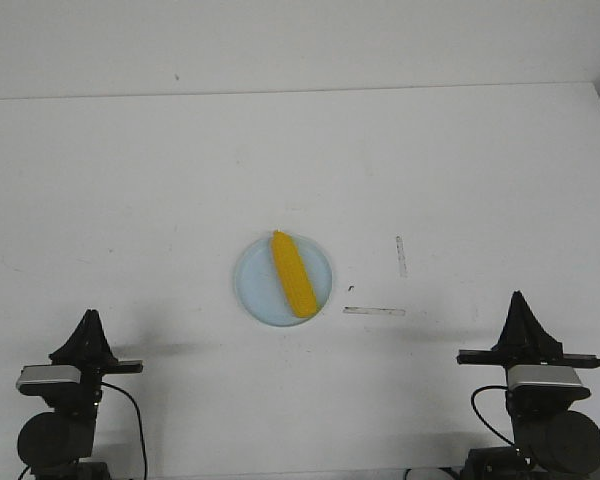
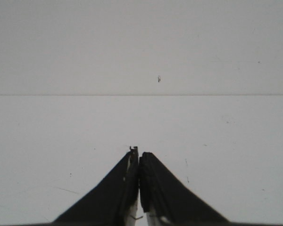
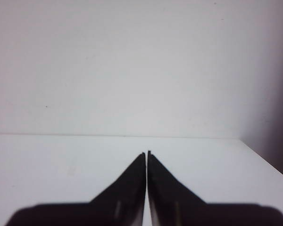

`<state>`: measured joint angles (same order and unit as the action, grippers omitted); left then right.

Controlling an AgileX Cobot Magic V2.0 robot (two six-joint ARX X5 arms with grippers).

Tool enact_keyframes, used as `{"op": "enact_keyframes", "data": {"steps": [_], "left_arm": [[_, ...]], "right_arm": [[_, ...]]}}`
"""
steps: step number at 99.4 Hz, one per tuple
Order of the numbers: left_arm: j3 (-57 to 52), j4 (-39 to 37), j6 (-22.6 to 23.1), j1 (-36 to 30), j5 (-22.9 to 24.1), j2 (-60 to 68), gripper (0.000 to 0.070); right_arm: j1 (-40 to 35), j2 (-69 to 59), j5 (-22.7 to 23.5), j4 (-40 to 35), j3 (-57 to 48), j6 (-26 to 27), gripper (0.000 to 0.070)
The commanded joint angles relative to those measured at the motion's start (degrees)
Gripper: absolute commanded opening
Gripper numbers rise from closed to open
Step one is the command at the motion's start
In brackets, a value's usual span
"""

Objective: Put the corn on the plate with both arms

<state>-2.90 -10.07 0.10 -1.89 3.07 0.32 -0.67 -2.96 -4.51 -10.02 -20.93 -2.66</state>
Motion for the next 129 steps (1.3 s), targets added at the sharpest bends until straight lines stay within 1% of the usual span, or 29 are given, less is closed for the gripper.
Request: {"op": "enact_keyframes", "data": {"steps": [1, 5, 15, 121, 129], "left_arm": [[0.98, -1.7, 0.35, 0.0, 0.11, -0.13, 0.0001], [2.16, -3.02, 0.35, 0.0, 0.11, -0.13, 0.0001], [2.14, -1.6, 0.35, 0.0, 0.0, -0.13, 0.0001], [2.14, -1.97, 0.35, 0.0, 0.0, -0.13, 0.0001], [2.14, -1.99, 0.35, 0.0, 0.0, -0.13, 0.0001]], "right_arm": [[0.09, 0.26, 0.0, 0.59, -0.13, 0.22, 0.0006], [0.09, 0.26, 0.02, 0.59, -0.13, 0.22, 0.0006], [0.09, 0.26, 0.0, 0.61, -0.13, 0.22, 0.0007], [0.09, 0.35, -0.09, 0.52, -0.02, 0.17, 0.0006], [0.2, 0.79, 1.33, -0.57, 0.22, -0.22, 0.0006]]}}
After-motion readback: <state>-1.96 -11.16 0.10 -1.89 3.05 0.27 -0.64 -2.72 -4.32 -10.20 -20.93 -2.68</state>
